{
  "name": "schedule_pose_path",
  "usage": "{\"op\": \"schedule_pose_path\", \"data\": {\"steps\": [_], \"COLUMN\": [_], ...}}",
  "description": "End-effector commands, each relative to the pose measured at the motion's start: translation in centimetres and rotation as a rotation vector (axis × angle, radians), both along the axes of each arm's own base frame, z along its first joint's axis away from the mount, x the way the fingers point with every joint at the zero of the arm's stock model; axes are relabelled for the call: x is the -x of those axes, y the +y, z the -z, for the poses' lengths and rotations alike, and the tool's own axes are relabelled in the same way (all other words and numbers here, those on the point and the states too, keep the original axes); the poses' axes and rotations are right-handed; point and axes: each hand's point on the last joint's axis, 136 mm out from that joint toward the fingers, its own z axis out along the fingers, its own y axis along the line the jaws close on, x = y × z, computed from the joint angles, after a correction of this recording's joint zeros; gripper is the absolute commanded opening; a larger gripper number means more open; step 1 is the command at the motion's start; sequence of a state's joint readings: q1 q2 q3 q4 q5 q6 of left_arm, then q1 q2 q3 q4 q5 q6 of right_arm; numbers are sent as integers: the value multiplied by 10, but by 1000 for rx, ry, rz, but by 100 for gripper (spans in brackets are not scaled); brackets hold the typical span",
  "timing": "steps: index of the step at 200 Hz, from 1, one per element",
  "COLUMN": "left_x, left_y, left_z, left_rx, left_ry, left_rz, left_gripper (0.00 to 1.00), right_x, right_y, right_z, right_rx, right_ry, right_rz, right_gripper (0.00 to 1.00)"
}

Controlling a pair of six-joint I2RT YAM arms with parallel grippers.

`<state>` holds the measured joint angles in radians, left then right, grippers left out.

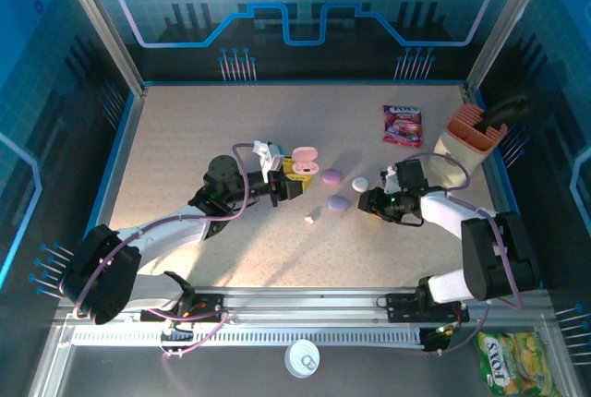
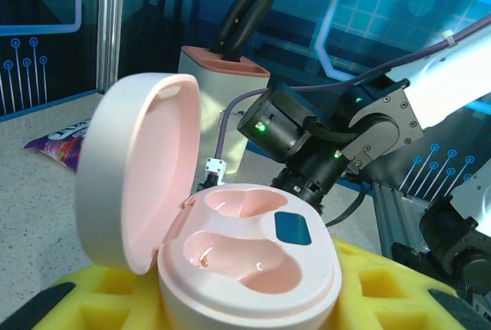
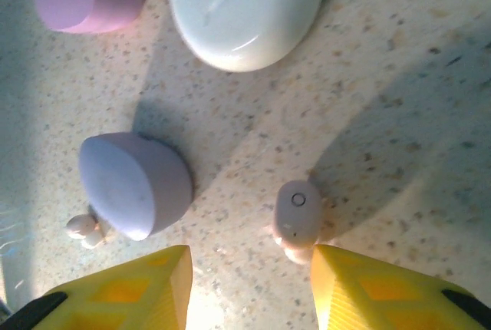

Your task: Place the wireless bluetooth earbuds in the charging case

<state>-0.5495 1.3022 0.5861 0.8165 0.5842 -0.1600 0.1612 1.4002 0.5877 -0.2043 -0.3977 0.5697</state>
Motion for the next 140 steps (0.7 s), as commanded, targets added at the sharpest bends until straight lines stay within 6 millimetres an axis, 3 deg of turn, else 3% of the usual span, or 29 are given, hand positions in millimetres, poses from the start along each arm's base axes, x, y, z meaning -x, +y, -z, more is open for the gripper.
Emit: {"op": "schedule_pose_path", "data": {"steps": [1,44,85,140], "left_x": [3,3,3,-11], "left_y": [0,0,2,27], "left_z": [-10,-11,-11,-7], "left_rx": [23,22,20,46], "left_ry": [-11,-18,-20,2], "left_rz": [25,26,17,-91], "left_gripper": [27,27,29,22], "right_x": [7,-8,-25,-18], "right_y": [5,-16,-16,-26], "right_z": [-10,-22,-19,-14], "right_rx": [-22,60,169,588], "right_ry": [-7,-58,-45,-31], "right_rz": [-3,24,-40,-125], "right_gripper": [45,48,48,48]}}
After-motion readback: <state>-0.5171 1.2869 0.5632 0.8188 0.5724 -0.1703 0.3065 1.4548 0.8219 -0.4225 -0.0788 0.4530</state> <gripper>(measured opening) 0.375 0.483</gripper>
